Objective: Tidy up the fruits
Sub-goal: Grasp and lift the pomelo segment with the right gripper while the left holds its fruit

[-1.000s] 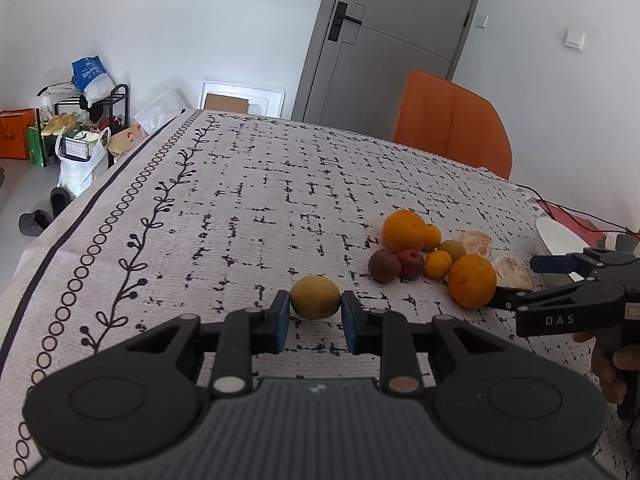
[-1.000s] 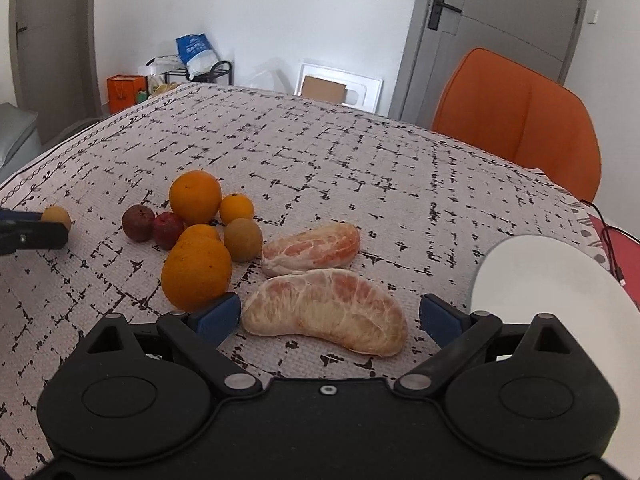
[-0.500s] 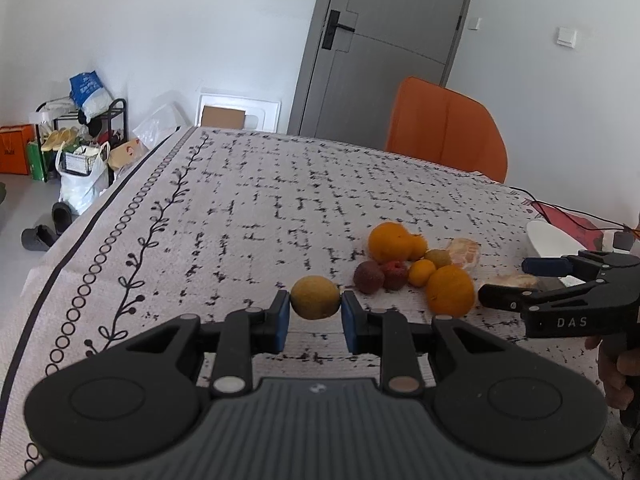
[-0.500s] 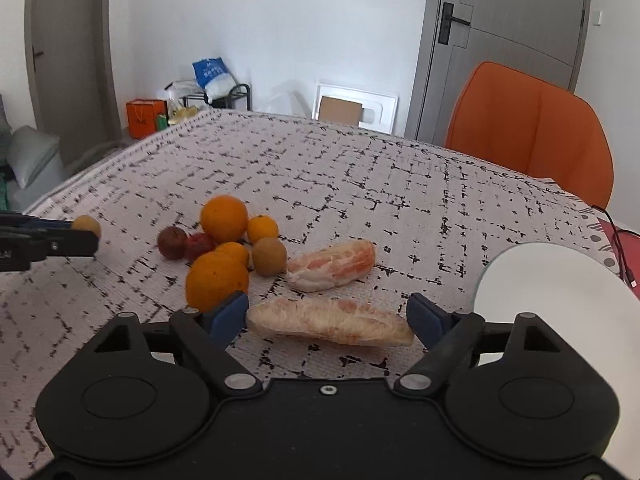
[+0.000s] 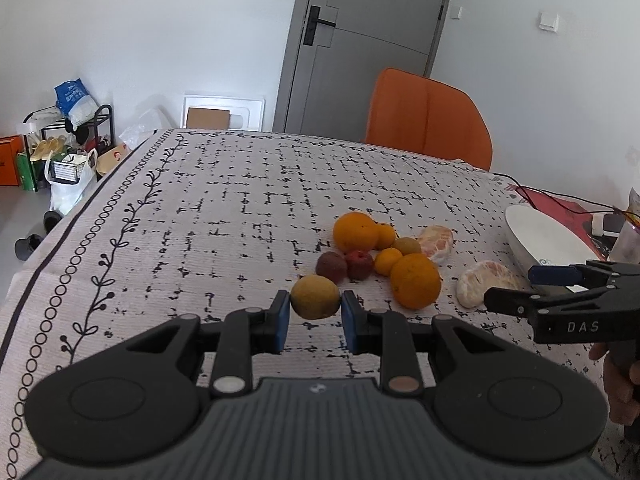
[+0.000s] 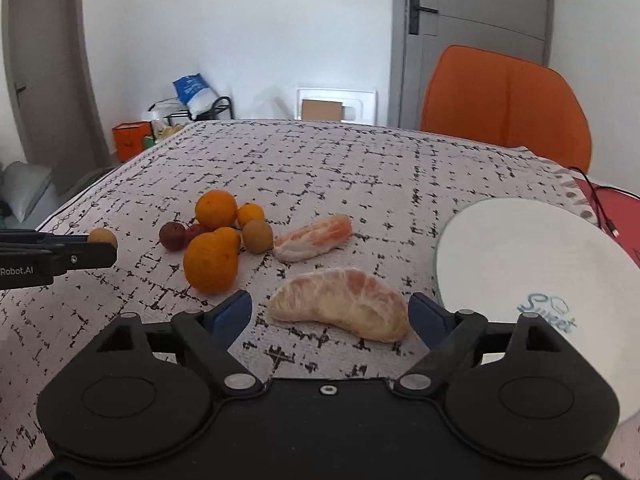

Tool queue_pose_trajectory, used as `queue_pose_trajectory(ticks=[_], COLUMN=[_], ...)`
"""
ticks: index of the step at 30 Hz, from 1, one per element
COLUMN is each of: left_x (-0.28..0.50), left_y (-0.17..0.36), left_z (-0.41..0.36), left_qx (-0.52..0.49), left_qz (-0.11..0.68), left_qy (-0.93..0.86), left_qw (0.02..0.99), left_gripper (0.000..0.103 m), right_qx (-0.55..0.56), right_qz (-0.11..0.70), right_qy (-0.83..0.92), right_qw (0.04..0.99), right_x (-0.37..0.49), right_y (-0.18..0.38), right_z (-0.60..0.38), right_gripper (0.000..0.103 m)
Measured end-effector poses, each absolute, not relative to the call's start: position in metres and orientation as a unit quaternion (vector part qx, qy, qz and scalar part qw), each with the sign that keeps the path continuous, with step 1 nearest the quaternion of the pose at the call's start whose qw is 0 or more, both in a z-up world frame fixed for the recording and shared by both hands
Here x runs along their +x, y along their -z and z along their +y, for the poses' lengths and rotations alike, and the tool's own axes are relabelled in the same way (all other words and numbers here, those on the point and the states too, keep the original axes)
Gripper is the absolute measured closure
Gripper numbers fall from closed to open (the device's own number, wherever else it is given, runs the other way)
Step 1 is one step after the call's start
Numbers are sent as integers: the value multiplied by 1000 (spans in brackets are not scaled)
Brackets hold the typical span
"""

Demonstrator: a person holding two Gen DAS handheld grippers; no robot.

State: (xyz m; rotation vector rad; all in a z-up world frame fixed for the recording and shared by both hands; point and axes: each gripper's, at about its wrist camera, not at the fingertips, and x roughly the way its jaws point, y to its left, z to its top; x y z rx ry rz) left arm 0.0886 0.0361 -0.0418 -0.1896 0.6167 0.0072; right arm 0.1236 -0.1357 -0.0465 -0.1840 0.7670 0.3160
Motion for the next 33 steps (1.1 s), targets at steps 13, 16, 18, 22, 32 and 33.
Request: queue_pose_trajectory(ticks=[13,16,18,22,32,33], left_x=[88,87,86,87,87,88], left_y=[48,49,50,52,53,53], left_z=[46,50,54,59,59,58], left_qx=[-101,-105,-108,-113,-113,-113], left_qz=[307,307,307,309,309,310], left_qy=[0,-2,-4,-6,-7,-6], left_qw=[946,946,945,944,944,944], left_gripper=[77,77,77,77,77,77], right_qx=[-87,-88,-96,-115,-107,-104], right_qz=[390,389,390,388,371,367], right_qy=[-103,-99,-97,-89,-114,-115], right_qw=[911,911,911,910,915,917], right_x=[132,135,137,140,134,133], right_y=[65,67,68,72,64,61], right_z=[-124,-120,-116,-109,-109,-110], right_gripper=[9,6,5,5,20,20])
